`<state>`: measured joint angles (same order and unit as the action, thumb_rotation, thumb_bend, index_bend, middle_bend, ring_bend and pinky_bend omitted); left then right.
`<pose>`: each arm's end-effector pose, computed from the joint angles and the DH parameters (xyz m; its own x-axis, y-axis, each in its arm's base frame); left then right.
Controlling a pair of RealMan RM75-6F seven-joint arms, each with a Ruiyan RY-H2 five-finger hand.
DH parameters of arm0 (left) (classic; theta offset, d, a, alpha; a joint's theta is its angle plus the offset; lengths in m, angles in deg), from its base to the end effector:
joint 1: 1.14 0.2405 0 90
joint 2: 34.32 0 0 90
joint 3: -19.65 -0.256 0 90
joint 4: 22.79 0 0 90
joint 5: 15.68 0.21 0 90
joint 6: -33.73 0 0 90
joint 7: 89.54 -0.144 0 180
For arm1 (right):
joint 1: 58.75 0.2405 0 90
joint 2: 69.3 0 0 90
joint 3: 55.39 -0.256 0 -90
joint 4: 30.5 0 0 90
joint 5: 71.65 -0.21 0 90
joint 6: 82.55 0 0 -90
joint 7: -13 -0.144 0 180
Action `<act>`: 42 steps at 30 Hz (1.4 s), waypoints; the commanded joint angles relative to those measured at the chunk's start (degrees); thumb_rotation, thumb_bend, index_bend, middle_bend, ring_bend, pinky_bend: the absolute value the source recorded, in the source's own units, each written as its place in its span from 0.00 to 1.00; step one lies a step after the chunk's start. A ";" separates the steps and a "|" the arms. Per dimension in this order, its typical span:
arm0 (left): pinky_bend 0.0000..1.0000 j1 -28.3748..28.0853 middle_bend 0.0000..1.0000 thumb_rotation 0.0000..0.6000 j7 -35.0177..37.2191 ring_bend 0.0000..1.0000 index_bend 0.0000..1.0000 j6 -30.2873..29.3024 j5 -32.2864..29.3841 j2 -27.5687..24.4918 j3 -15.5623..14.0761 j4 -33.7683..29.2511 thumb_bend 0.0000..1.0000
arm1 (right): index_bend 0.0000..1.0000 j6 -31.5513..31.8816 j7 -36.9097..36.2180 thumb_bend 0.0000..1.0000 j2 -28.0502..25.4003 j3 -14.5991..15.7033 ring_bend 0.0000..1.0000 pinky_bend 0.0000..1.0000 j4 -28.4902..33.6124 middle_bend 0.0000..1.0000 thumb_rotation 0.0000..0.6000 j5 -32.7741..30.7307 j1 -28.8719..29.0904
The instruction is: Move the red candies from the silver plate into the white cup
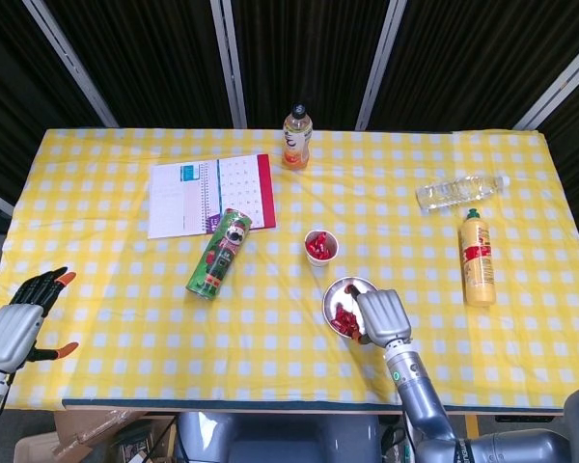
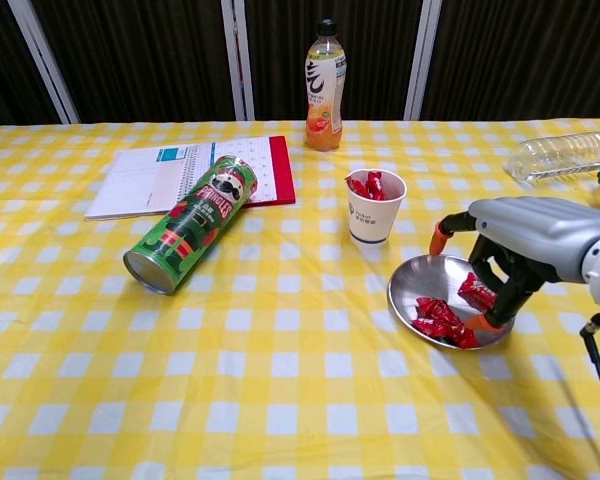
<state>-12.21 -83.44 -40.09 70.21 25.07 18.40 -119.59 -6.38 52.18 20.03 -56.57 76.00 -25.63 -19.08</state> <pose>-0.3003 0.1937 0.1435 0.3178 0.2323 0.9192 0.9482 -0.0780 -0.3081 -0.1499 -0.2620 -0.0160 0.4378 -0.3581 0.8247 -0.8991 -0.1769 0.4005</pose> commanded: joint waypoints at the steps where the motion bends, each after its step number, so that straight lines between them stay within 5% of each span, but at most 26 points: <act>1: 0.00 -0.03 0.00 1.00 0.12 0.00 0.00 0.08 0.02 -0.02 -0.02 0.03 0.03 | 0.29 -0.10 0.40 0.24 0.62 0.26 0.81 0.85 0.63 0.78 1.00 0.44 -0.47; 27: 0.00 -0.32 0.00 1.00 0.55 0.00 0.00 0.96 -0.45 -0.25 -0.07 -0.28 0.03 | 0.33 -5.72 -1.45 0.24 5.40 -4.64 0.81 0.85 -6.43 0.78 1.00 -3.40 -1.15; 42: 0.00 -0.43 0.00 1.00 0.42 0.00 0.00 1.27 -0.75 -0.40 -0.05 -0.74 0.03 | 0.36 -7.10 -2.20 0.32 6.40 -6.68 0.81 0.85 -8.40 0.78 1.00 -3.66 -0.98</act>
<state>-12.64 -83.01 -38.84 69.48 24.67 18.36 -120.33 -13.39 49.87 26.40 -63.23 67.66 -29.16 -20.09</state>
